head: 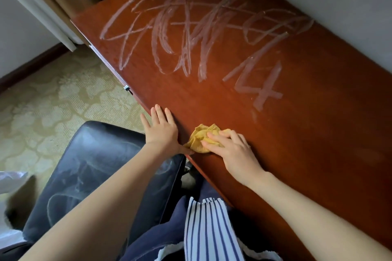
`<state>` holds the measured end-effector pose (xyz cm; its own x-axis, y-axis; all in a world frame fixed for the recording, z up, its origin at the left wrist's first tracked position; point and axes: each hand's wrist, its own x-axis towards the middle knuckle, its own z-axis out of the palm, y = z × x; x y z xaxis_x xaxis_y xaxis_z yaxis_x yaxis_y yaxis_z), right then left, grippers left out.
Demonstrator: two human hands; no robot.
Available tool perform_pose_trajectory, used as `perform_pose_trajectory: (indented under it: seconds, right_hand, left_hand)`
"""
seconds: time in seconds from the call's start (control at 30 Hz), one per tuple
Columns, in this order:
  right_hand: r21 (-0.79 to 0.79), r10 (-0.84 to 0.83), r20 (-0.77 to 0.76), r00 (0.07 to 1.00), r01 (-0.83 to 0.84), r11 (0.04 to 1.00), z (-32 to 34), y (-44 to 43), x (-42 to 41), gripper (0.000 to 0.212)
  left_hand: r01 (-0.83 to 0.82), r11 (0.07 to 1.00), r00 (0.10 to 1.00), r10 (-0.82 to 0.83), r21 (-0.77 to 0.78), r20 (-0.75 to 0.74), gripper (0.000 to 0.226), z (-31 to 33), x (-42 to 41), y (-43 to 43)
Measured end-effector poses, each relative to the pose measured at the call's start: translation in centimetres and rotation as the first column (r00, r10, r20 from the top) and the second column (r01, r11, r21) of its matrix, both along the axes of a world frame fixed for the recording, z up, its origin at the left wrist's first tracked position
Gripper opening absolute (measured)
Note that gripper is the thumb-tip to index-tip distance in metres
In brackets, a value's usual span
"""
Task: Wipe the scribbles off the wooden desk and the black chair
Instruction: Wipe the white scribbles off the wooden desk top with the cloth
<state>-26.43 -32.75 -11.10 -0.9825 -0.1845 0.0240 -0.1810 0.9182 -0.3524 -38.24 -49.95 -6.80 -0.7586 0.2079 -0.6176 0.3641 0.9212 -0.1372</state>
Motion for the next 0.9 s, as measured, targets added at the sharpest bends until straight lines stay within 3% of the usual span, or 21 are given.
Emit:
perform_pose_trajectory:
  seconds: [0.27,0.37,0.63,0.8,0.9]
  right_hand:
    - [0.076,-0.056,-0.039,0.998,0.059,0.995,0.8,4.8,3.6,0.051]
    - [0.079,-0.129,-0.041,0.991,0.132,0.988,0.9,7.8,2.8,0.060]
    - [0.033,-0.346,0.017,0.938,0.345,0.938,1.2,12.8,-4.9,0.052]
    - [0.003,-0.559,0.127,0.820,0.563,0.826,0.4,11.8,-11.2,0.047]
    - [0.015,-0.560,0.167,0.811,0.566,0.824,0.2,9.8,-12.2,0.049]
  left_hand:
    - [-0.118,0.985,0.993,0.116,0.123,0.021,0.140,0.4,-0.4,4.2]
    - [-0.165,0.974,0.986,0.161,0.154,0.041,0.143,-0.3,0.0,5.2]
    - [-0.160,0.977,0.987,0.160,0.141,0.012,0.150,-1.1,0.1,5.5]
    - [-0.105,0.988,0.994,0.103,0.118,0.024,0.151,-1.0,-0.1,4.8]
    - [-0.072,0.989,0.997,0.072,0.127,0.009,0.148,-0.9,0.0,4.0]
